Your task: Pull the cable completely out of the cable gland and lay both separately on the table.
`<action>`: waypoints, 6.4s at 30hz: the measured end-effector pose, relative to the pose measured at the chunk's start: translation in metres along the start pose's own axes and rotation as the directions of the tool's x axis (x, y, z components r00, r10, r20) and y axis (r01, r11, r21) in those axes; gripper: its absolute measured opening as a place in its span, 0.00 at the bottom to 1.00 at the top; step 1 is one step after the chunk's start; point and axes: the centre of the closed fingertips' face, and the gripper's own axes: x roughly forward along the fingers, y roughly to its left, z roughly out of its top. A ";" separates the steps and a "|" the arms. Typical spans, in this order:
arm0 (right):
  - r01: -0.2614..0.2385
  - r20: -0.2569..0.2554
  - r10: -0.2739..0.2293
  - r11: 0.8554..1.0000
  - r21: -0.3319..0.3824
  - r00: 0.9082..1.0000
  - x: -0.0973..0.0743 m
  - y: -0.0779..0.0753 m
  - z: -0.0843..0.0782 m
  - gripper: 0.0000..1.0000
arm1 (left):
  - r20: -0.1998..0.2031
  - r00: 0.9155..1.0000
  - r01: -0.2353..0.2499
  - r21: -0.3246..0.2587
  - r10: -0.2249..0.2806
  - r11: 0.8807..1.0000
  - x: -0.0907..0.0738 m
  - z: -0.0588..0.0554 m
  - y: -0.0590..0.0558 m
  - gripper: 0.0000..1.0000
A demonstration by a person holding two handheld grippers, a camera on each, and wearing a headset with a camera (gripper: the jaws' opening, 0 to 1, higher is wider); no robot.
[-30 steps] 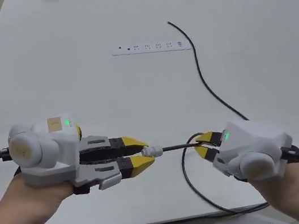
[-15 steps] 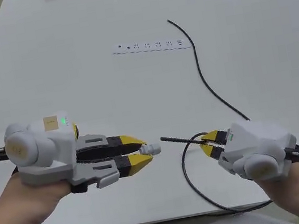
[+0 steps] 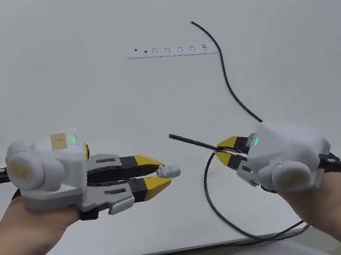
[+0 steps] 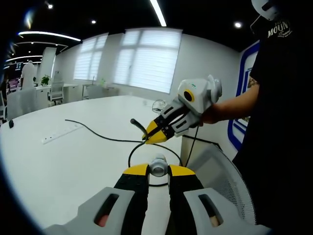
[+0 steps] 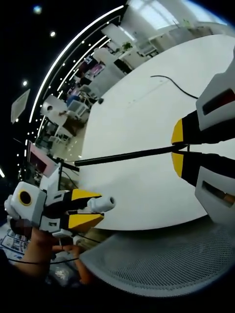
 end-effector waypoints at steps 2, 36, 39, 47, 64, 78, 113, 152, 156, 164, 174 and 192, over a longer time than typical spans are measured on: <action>-0.008 0.012 0.008 1.000 0.009 1.000 0.002 -0.003 0.008 0.00 | 0.002 1.000 -0.011 -0.001 0.011 1.000 -0.001 -0.002 0.002 0.15; -0.220 0.068 0.216 0.974 0.061 0.974 0.096 -0.014 0.131 0.00 | 0.029 0.974 -0.221 -0.119 0.226 0.968 -0.058 -0.075 0.037 0.15; -0.231 0.065 0.228 0.972 0.045 0.971 0.108 -0.013 0.141 0.00 | 0.027 0.969 -0.240 -0.128 0.245 0.962 -0.065 -0.082 0.041 0.15; -0.294 0.043 0.292 0.955 0.044 0.955 0.155 -0.001 0.155 0.00 | 0.034 0.956 -0.284 -0.149 0.292 0.947 -0.079 -0.095 0.050 0.15; -0.457 -0.028 0.457 0.882 -0.118 0.889 0.234 0.068 0.171 0.00 | 0.013 0.931 -0.354 -0.193 0.364 0.915 -0.094 -0.134 0.071 0.15; -0.573 -0.142 0.555 0.797 -0.191 0.819 0.285 0.131 0.158 0.00 | -0.026 0.875 -0.476 -0.230 0.484 0.849 -0.114 -0.172 0.104 0.15; -0.595 -0.209 0.560 0.779 -0.199 0.802 0.304 0.157 0.137 0.00 | -0.116 0.833 -0.554 -0.182 0.541 0.813 -0.118 -0.203 0.115 0.16; -0.483 0.118 0.488 0.873 -0.070 0.865 0.206 0.093 0.181 0.32 | -0.177 0.811 -0.580 -0.125 0.557 0.805 -0.130 -0.185 0.107 0.37; -0.462 0.166 0.460 0.886 -0.033 0.872 0.170 0.080 0.171 0.34 | -0.160 0.818 -0.574 -0.148 0.553 0.806 -0.134 -0.170 0.099 0.39; -0.415 0.245 0.386 0.907 0.078 0.889 0.106 0.053 0.150 0.38 | -0.144 0.828 -0.559 -0.160 0.541 0.813 -0.141 -0.149 0.088 0.45; -0.341 0.342 0.241 0.900 0.273 0.908 0.042 0.038 0.110 0.53 | -0.049 0.855 -0.512 -0.224 0.516 0.829 -0.141 -0.101 0.066 0.58; -0.203 0.261 0.074 0.833 0.514 0.962 -0.002 0.061 0.006 0.67 | -0.051 0.893 -0.448 -0.195 0.447 0.872 -0.125 -0.086 0.052 0.72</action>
